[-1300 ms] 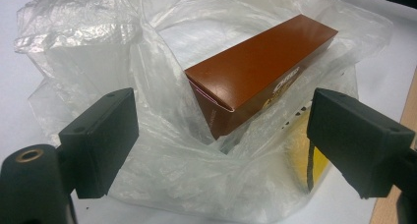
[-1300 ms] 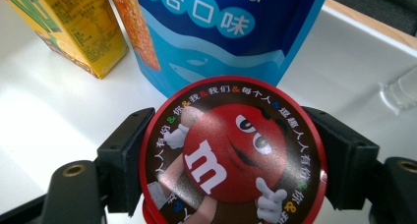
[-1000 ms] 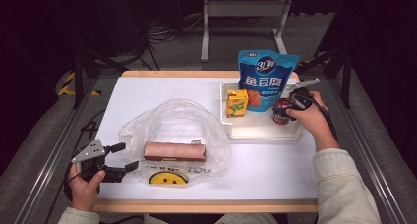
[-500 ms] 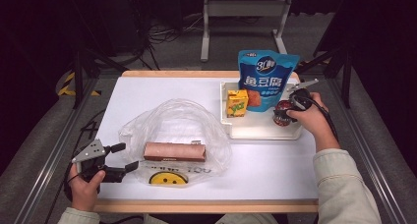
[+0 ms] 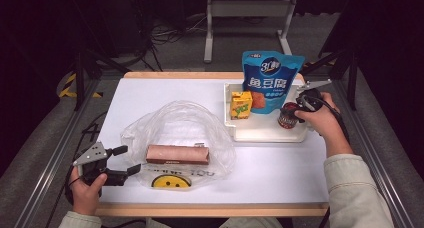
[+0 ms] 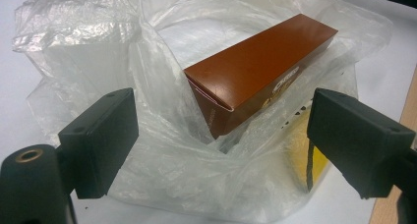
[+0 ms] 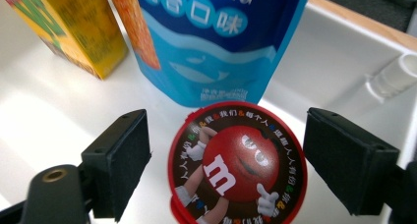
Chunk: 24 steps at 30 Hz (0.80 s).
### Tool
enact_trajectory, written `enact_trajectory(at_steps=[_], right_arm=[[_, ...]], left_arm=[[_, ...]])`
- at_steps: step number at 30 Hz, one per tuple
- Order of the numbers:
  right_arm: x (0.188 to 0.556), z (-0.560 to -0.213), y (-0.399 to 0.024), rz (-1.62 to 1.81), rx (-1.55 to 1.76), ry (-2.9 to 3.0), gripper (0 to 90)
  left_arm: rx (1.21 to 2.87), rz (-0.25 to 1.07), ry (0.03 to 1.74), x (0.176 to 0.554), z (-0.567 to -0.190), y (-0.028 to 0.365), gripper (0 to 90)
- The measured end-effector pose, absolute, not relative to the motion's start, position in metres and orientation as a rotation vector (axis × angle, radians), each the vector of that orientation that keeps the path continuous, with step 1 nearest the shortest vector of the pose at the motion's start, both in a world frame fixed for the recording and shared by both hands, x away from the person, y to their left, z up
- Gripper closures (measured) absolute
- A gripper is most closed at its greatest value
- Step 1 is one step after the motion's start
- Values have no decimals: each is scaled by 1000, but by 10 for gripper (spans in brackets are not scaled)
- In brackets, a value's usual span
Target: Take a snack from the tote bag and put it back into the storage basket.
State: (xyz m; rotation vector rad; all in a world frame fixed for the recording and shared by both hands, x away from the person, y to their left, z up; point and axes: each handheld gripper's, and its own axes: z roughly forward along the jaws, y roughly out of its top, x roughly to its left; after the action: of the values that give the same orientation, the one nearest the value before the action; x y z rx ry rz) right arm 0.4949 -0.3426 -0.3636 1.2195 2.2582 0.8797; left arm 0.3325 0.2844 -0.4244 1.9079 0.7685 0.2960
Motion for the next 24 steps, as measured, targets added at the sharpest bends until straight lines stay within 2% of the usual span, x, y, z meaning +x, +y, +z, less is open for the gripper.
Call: enact_trajectory(at_steps=[4,9,15,19,24], right_arm=[[487,-353,-343,895,1171,2250,289],[475,-340,-341,904,1113,2296,557],[464,-340,-337,894,1087,2376,813],[462,-345,-334,867,1073,2434,891],[461,-352,-332,827,1071,2474,900]], left_arm=[[1909,297,767,333,-424,284,129],[1906,299,767,332,-424,284,129],[1909,302,760,333,-424,284,129],[1908,302,760,333,-424,284,128],[1906,298,764,333,-424,283,128]])
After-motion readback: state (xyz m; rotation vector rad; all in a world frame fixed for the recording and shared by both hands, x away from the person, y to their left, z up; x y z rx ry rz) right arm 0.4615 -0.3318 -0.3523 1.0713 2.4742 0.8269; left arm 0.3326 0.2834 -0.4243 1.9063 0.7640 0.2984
